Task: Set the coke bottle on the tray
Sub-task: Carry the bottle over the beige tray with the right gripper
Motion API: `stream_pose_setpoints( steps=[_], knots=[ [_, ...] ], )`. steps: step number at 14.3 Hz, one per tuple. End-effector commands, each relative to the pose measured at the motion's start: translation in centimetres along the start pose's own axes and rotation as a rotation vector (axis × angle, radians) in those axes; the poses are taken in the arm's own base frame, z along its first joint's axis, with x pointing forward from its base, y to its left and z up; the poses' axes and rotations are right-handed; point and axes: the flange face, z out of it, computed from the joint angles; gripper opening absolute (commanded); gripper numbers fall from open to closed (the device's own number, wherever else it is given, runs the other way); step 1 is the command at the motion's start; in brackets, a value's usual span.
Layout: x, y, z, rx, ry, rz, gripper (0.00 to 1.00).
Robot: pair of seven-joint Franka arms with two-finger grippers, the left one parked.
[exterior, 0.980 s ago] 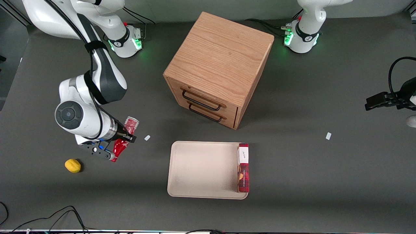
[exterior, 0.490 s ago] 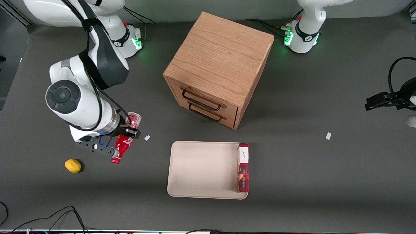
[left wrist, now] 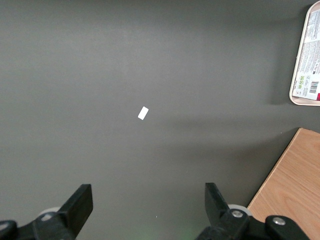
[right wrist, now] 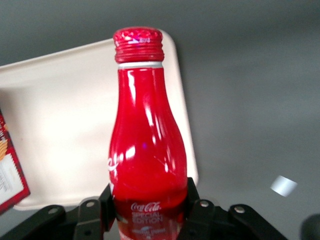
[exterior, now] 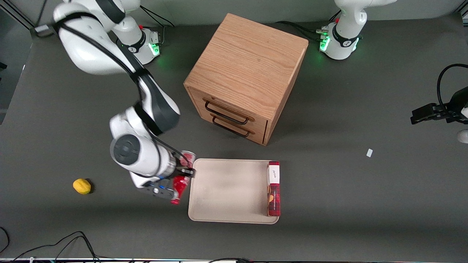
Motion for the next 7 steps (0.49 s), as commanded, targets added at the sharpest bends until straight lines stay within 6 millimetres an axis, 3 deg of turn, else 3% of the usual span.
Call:
stream_pose_setpoints(
  steps=[1,4,7],
  knots=[
    [0.0,-2.4,5.4,0.043,0.019,-0.027,0.00],
    [0.5,-1.6,9.1,0.053,0.028,-0.021,0.00],
    [1.2,-0.4,10.7,0.043,0.032,-0.022,0.00]
  ],
)
